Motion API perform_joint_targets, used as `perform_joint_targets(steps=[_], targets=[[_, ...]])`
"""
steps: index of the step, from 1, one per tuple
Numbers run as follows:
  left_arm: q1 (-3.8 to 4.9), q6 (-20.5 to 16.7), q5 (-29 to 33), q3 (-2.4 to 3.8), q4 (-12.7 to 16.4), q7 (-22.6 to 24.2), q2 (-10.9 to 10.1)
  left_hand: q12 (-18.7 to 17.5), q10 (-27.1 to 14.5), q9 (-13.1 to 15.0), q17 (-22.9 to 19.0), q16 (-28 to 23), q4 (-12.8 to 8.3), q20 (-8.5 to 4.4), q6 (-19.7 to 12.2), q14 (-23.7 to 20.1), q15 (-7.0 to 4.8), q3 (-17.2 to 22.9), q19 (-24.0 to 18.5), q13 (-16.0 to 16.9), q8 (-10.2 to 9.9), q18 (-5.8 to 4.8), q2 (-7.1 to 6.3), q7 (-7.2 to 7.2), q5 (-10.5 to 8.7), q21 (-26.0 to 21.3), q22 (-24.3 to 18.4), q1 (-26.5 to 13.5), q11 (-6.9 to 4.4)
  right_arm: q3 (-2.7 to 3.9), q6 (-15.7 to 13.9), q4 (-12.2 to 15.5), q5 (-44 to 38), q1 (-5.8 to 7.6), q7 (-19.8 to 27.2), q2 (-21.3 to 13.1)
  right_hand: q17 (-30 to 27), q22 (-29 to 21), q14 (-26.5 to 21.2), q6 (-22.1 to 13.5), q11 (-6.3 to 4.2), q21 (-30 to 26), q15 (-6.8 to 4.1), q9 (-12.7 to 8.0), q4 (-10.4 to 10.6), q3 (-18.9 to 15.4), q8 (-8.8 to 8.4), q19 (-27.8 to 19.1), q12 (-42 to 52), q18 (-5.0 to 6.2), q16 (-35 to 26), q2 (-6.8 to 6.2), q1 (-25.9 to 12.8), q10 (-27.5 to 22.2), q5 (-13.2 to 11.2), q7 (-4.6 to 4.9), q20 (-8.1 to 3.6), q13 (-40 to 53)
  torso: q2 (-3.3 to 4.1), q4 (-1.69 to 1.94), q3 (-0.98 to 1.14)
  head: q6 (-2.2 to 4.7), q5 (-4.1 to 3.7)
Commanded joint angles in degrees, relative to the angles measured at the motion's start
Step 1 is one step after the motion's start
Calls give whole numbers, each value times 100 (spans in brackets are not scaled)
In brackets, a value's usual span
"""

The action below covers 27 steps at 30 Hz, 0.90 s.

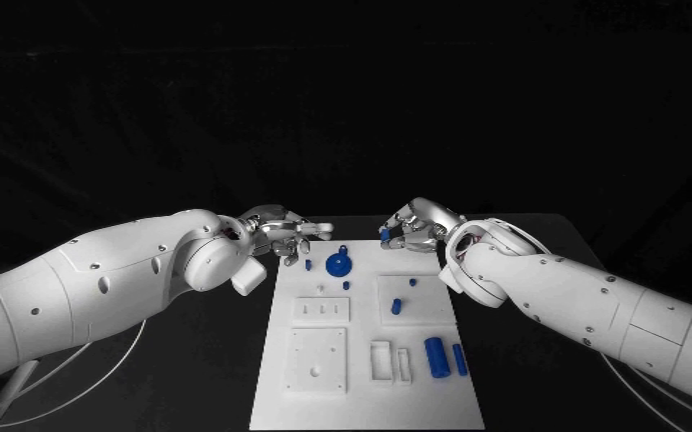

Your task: Assemble the parts on the task board

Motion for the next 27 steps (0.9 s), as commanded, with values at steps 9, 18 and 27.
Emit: perform_joint_targets(steps=[9, 18, 27], targets=[[26, 310, -403, -14, -80, -1306, 266, 462, -65, 68, 537, 407, -56, 11, -296, 93, 19, 83, 400, 363, -15, -35, 47, 58, -9, 544, 1020, -149, 7, -89, 344, 252, -367, -2, -641, 243, -27, 833, 39, 159, -18, -65, 10, 8, 31, 20, 27, 400, -24, -64, -49, -42, -80, -19, 36, -24, 14, 425, -31, -26, 7, -38, 53], [30, 93, -503, -17, -106, -1698, 434, 504, -102, 20, 517, 430, 24, 33, -354, 83, 31, 54, 388, 419, -19, -1, 36, 67, -5, 559, 1220, -346, 18, -152, 436, 317, -584, -3, -898, 428, -35, 828, 39, 158, -19, -83, 10, 9, 36, 21, 29, 400, -33, -63, -60, -61, -87, -24, 66, -25, 13, 420, -19, -11, 11, -93, 52], [30, -157, -606, -17, -135, -1881, 529, 536, -116, -131, 487, 476, 321, 49, -440, 78, 44, 388, 437, 445, -12, 10, -298, 84, -7, 515, 1418, -701, 32, -197, 489, 368, -739, -4, -1025, 549, -46, 822, 37, 159, -21, -107, 9, 9, 46, 25, 29, 399, -49, -61, -75, -72, -100, -30, 66, -26, 12, 410, -20, -5, 6, -124, 61]])
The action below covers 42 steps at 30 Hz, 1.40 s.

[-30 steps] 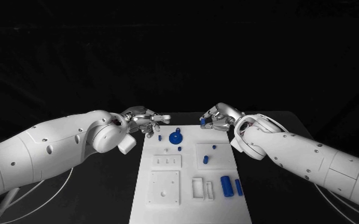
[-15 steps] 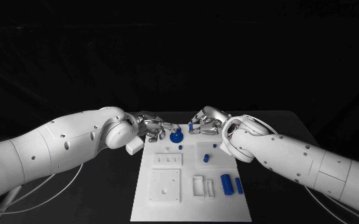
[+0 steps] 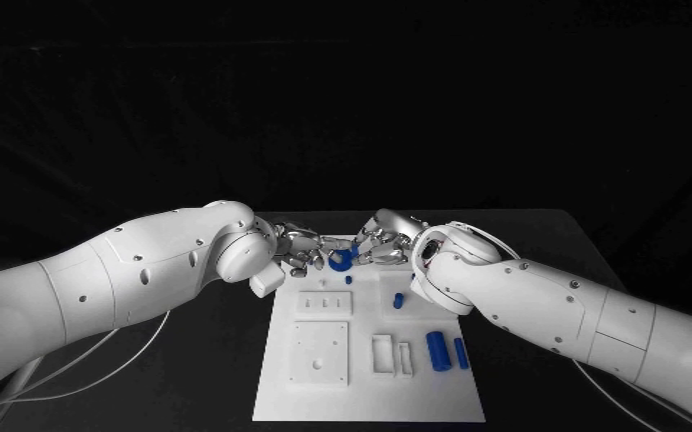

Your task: Assemble the parts on the task board

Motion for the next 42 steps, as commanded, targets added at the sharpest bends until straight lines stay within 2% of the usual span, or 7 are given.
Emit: perform_joint_targets(steps=[1, 7, 12, 22, 32, 36, 42], targets=[[20, -197, -125, 3, -12, -218, 39, 18, -10, -13, -10, 17, 75, 14, 21, -1, 27, 79, 29, 11, -15, 6, -74, -20, -8, -49, 53, -23, 8, -8, 143, 39, -233, -1, -169, 26, -7, 820, 37, 142, -24, -14, 8, 5, 39, 11, 20, 400, -16, -62, -12, -21, -58, -33, 24, -13, 12, 410, 2, 5, -5, -19, 5], [20, -223, -139, 3, -27, -265, 84, 8, -18, -49, -51, 23, 240, 19, -7, -6, 33, 225, 58, 25, -9, 4, -208, -10, -9, -161, 199, -83, 17, -23, 177, 73, -300, -2, -219, 58, -5, 820, 40, 140, -25, -11, 7, 5, 60, -1, 21, 402, -15, -63, -6, -26, -73, -31, 13, -16, 11, 410, 5, -5, -2, -18, 47], [20, -171, -139, 4, -24, -276, 117, 3, -21, -35, -63, 17, 211, 14, 57, -11, 28, 220, 58, 24, -4, 3, -168, -26, -8, -186, 215, -58, 10, -31, 172, 78, -320, -3, -237, 88, -6, 821, 41, 139, -26, -10, 6, 5, 77, -14, 20, 402, -18, -64, -7, -37, -80, -31, 17, -20, 10, 407, 5, 4, -4, -20, 39], [19, -89, -161, 3, -48, -324, 188, 19, -30, -29, -102, 21, -175, 17, 121, -14, 28, -39, 94, 16, -12, -6, 128, -36, -3, -321, 377, 17, 9, -36, 160, 101, -329, -3, -249, 162, -13, 819, 40, 138, -28, -19, 5, 5, 124, -27, 20, 403, -22, -64, -14, -51, -55, -32, 27, -20, 8, 403, 6, 3, -2, -23, 35], [18, -123, -133, -1, -48, -289, 242, 28, -36, -14, -124, 24, -266, 19, 180, -20, 29, -58, 118, 2, -13, -10, 271, -47, -2, -404, 482, 42, 11, -37, 209, 134, -341, -6, -245, 207, -13, 819, 40, 138, -28, -19, 5, 5, 124, -27, 20, 403, -22, -64, -14, -51, -55, -32, 27, -20, 8, 403, 12, 4, -4, -32, 39], [18, -210, -71, 0, -38, -240, 229, 29, -34, -14, -124, 26, -300, 19, 189, -19, 29, -22, 120, 1, -9, -11, 404, -47, 0, -419, 495, 107, 15, -39, 244, 135, -344, -12, -244, 210, -13, 819, 40, 138, -28, -19, 5, 5, 124, -27, 20, 403, -22, -64, -14, -51, -55, -32, 27, -20, 8, 403, 16, 4, -2, -38, 34], [18, -267, -25, 0, -29, -168, 196, 29, -36, 14, -151, 11, -497, 31, 353, -21, 33, 106, 111, -10, -7, -10, 675, -74, 13, -467, 510, 370, 13, -44, 275, 127, -355, -19, -254, 204, -13, 819, 40, 138, -28, -19, 5, 5, 124, -27, 20, 403, -22, -64, -14, -51, -55, -32, 27, -20, 8, 403, 10, 13, 1, -51, 24]])
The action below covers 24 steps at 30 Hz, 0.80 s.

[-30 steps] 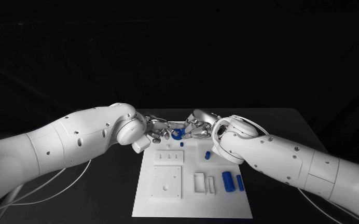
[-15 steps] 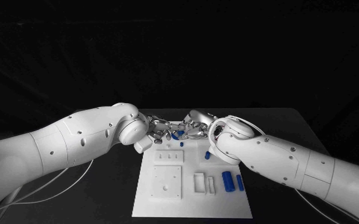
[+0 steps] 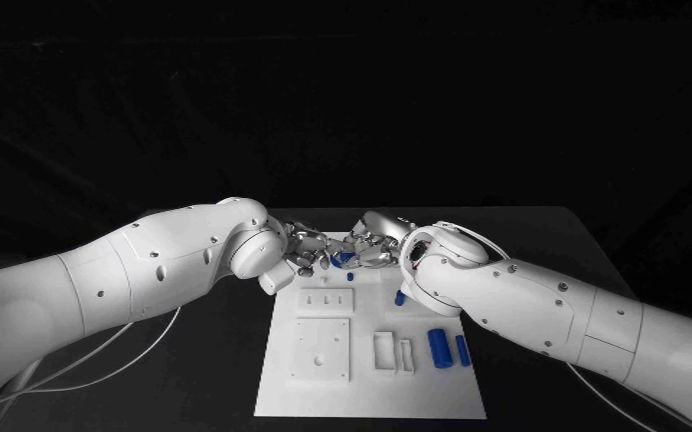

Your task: Assemble the parts on the task board

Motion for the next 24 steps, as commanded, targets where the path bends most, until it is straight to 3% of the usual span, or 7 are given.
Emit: perform_joint_targets(steps=[1, 4, 10, 21, 24], targets=[[18, -77, 109, 12, 30, 155, -6, 29, -40, 20, -13, 10, -95, 24, 107, -19, 33, 43, 38, -8, -3, -4, 115, -19, 23, -33, 13, 90, 10, -10, 152, 4, -76, -15, 1, 5, -6, 821, 40, 141, -18, -22, 3, 9, 33, -3, 22, 403, -18, -64, -12, -22, -18, -18, 29, -18, 7, 406, -3, 8, 1, -9, -5], [18, -40, 119, 12, 48, 171, -22, 33, -48, 59, -31, 3, -287, 26, 236, -18, 23, 188, 33, -16, 2, -2, 228, -66, 165, -67, 22, 324, -8, -11, 161, -5, -82, -16, -6, 2, -6, 821, 40, 143, -18, -23, 3, 9, 37, -3, 22, 403, -16, -64, -11, -22, -16, -17, 29, -19, 6, 406, -1, 6, 1, -9, -9], [17, -2, 123, 13, 78, 193, -55, 19, -46, 293, -57, -8, -585, 4, 483, -19, -4, 321, 34, -45, -3, -18, 290, -159, 403, -124, 66, 511, -46, -12, 173, -15, -91, -19, -13, -3, -5, 821, 41, 154, -19, -21, 2, 11, 39, -4, 24, 403, -18, -64, -9, -19, -15, -18, 32, -22, 6, 406, -1, -1, 3, -12, -5], [17, 38, 23, 13, 76, 200, -65, -19, -5, 1213, -73, -7, -1032, -12, 576, -16, -26, 460, 80, -109, -3, -42, 364, -246, 496, -292, 248, 596, -81, -13, 171, -10, -95, -28, -21, -6, -7, 821, 40, 169, -23, -23, 0, 12, 41, -8, 23, 403, -18, -65, -12, -16, -14, -18, 30, -26, 5, 405, 2, 2, 11, -7, -2], [16, 60, -2, 13, 71, 198, -52, -25, 5, 1347, -71, -5, -1106, -6, 616, -15, -23, 507, 86, -119, 3, -39, 365, -259, 522, -327, 288, 631, -83, -13, 168, -8, -95, -29, -23, -4, -11, 817, 39, 175, -24, -36, 0, 12, 46, -13, 23, 402, -21, -63, -16, -14, -18, -19, 30, -28, 3, 403, 1, -2, 12, -9, 0]])
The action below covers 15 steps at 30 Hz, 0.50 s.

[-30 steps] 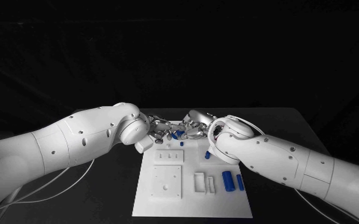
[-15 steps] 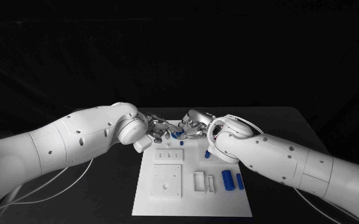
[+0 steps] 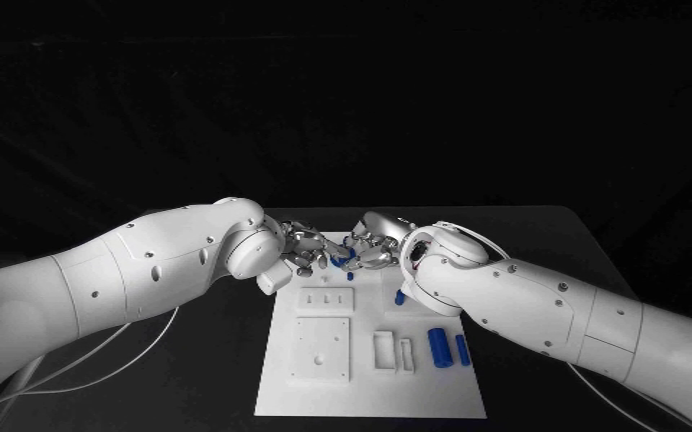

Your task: Assemble the parts on the task board

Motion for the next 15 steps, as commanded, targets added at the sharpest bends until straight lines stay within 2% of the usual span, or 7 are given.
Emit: perform_joint_targets(steps=[1, 2, 8, 10, 12, 14, 15], targets=[[16, 70, -44, 13, 4, 130, 24, -32, 25, 771, -1, -4, -66, -6, 315, -20, -35, 26, 46, -15, 14, 21, 22, -250, 32, -61, 36, 53, -29, -11, 128, 1, -65, -18, -27, 1, -5, 818, 39, 52, -32, -37, 0, 10, 16, 3, 20, 402, -22, -63, -16, 41, 19, -26, 19, 14, 3, 403, 3, -5, 3, -2, 4], [15, 74, -52, 13, 2, 130, 27, -39, 32, 941, 1, -3, -76, -11, 339, -21, -41, 48, 59, -21, 19, 15, 9, -266, 31, -76, 69, 36, -32, -11, 128, 0, -65, -18, -28, 1, -5, 818, 39, 52, -32, -37, 0, 10, 16, 3, 20, 402, -22, -63, -16, 41, 19, -26, 19, 14, 3, 403, 5, -6, 3, -2, 3], [14, 48, -93, 12, -15, 160, 36, -55, 66, 1527, 19, 6, -54, -28, 502, -17, -64, 85, 88, -31, 68, 5, -52, -350, 64, -131, 155, -36, -85, -11, 133, -5, -66, -20, -32, -5, -10, 817, 39, 64, -35, -38, -3, 11, 25, -7, 19, 402, -30, -64, -23, 44, 14, -30, 16, 9, 1, 399, 3, -4, 7, -5, -5], [14, 22, -110, 12, -21, 181, 39, -76, 93, 1979, 37, 13, -20, -40, 499, -16, -73, 123, 100, -41, 41, -9, -74, -363, 98, -164, 195, -66, -89, -11, 132, -8, -66, -20, -32, -9, -10, 817, 39, 64, -35, -38, -3, 11, 25, -7, 19, 402, -30, -64, -23, 44, 14, -30, 16, 9, 1, 399, 2, -3, 8, -10, -8], [14, -6, -125, 12, -25, 199, 42, -91, 117, 2364, 55, 23, 10, -43, 503, -10, -82, 167, 122, -46, 28, -12, -110, -382, 243, -183, 244, -107, -93, -11, 129, -11, -66, -21, -30, -11, -12, 816, 39, 62, -35, -41, -3, 10, 31, -15, 18, 401, -39, -65, -26, 40, 8, -35, 12, 9, 1, 393, 2, -2, 8, -10, -8], [14, -47, -142, 12, -31, 219, 46, -104, 141, 2582, 76, 33, 31, -45, 579, -9, -86, 189, 133, -52, 66, -17, -150, -422, 551, -187, 270, -151, -109, -11, 121, -14, -65, -21, -25, -14, -16, 814, 37, 55, -35, -47, -3, 8, 38, -22, 17, 401, -50, -64, -32, 35, 1, -41, 19, 9, 1, 387, 2, -3, 7, -9, -7], [14, -66, -149, 12, -34, 226, 48, -138, 168, 2847, 79, 32, 55, -50, 577, -9, -91, 251, 138, -65, 38, -25, -183, -425, 608, -207, 299, -198, -104, -11, 113, -15, -64, -21, -19, -16, -16, 814, 36, 47, -34, -49, -2, 7, 44, -25, 16, 400, -54, -65, -33, 31, -3, -43, 32, 10, 1, 384, 1, -3, 8, -12, -7]])
